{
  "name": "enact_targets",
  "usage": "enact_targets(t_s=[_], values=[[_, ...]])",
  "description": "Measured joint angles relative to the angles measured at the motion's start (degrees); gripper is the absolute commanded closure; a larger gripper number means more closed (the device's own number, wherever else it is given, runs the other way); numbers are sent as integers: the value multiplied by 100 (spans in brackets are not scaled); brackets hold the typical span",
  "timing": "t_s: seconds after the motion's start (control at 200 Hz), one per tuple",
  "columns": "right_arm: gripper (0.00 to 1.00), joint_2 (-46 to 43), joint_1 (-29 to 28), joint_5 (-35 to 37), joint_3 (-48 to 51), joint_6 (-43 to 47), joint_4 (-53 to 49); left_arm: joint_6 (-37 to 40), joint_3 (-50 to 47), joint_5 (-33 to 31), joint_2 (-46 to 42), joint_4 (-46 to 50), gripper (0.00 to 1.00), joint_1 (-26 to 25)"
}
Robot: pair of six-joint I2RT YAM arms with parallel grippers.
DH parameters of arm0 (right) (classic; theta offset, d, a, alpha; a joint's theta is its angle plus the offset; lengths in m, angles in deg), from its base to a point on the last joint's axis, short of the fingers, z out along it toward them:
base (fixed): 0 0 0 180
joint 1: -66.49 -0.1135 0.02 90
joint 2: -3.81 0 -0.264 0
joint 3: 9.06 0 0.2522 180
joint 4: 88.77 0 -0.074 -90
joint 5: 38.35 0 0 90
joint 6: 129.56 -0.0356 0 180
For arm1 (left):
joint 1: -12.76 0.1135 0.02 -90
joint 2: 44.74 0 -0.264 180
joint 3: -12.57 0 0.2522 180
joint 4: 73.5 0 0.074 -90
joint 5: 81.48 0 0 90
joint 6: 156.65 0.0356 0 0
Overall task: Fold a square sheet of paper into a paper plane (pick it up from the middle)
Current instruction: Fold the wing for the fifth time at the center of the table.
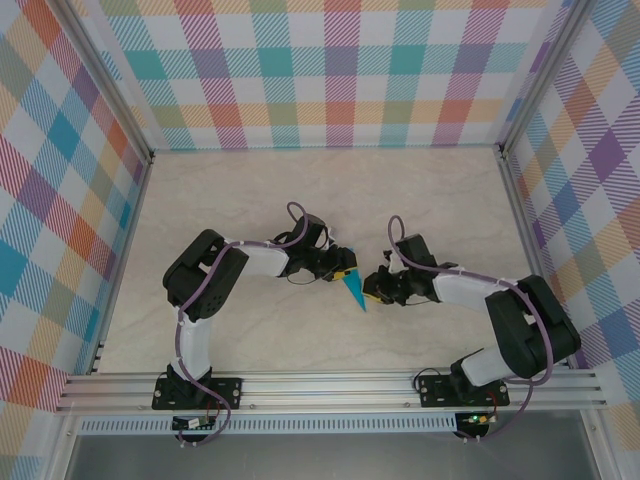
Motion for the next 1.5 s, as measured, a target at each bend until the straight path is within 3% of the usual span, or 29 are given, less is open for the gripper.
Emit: enact_targets(t_s=[0.495, 1.05, 1.355, 1.505], values=[[86, 1222, -243, -162, -481, -302, 634, -2, 0, 0, 0, 0, 60, 0], [85, 1058, -236, 66, -313, -240, 581, 0, 0, 2, 4, 0, 60, 0], [96, 337, -225, -76, -160, -149, 267, 2, 2, 2, 4, 0, 60, 0], [97, 420, -258, -273, -328, -133, 286, 2, 22, 7, 11, 24, 60, 0]])
